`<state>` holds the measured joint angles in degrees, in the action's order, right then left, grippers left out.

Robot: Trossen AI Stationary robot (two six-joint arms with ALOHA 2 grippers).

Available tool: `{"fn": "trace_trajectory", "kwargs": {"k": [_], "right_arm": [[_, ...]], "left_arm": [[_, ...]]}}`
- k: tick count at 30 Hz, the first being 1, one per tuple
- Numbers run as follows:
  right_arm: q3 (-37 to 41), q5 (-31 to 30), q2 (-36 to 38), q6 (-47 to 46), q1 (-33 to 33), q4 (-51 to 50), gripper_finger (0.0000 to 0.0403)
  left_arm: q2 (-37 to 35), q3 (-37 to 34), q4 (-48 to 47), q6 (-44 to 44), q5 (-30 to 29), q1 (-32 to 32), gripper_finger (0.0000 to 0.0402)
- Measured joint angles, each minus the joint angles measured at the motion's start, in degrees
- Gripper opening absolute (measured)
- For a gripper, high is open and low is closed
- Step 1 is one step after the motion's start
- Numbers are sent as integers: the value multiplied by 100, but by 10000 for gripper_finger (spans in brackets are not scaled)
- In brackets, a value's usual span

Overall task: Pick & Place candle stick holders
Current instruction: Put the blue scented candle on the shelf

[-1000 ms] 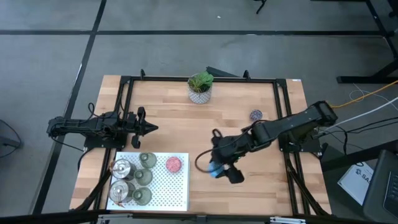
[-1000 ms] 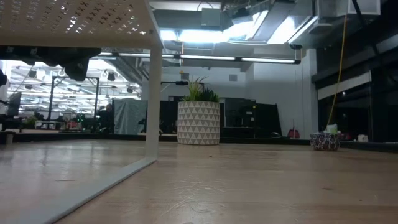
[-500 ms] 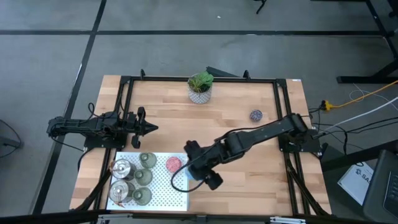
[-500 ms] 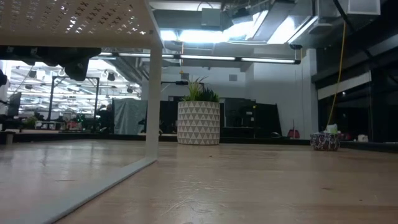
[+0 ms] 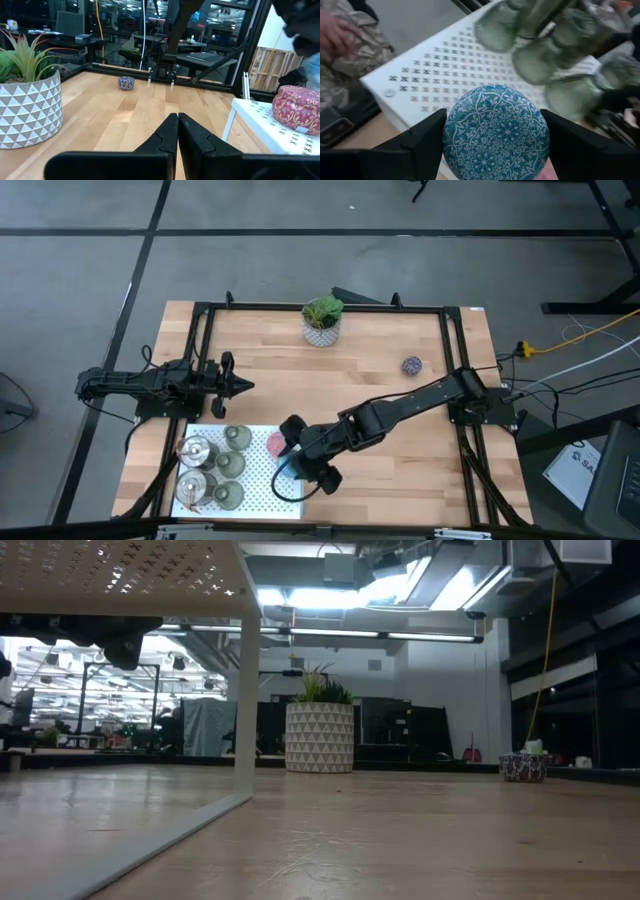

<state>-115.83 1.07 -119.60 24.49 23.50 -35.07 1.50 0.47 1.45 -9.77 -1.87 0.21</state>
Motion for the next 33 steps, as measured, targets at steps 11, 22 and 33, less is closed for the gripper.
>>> {"fn": "trace_trajectory", "kwargs": {"k": [11, 22, 33], "right_arm": [[0, 30, -333, 109, 243, 539, 287], [-2, 38, -677, 109, 237, 1064, 310], [2, -282, -701, 103, 243, 1139, 347]], "left_arm": [[34, 0, 12, -1, 0, 0, 6], [140, 0, -35, -1, 0, 0, 6], [166, 0, -37, -1, 0, 0, 6]]}}
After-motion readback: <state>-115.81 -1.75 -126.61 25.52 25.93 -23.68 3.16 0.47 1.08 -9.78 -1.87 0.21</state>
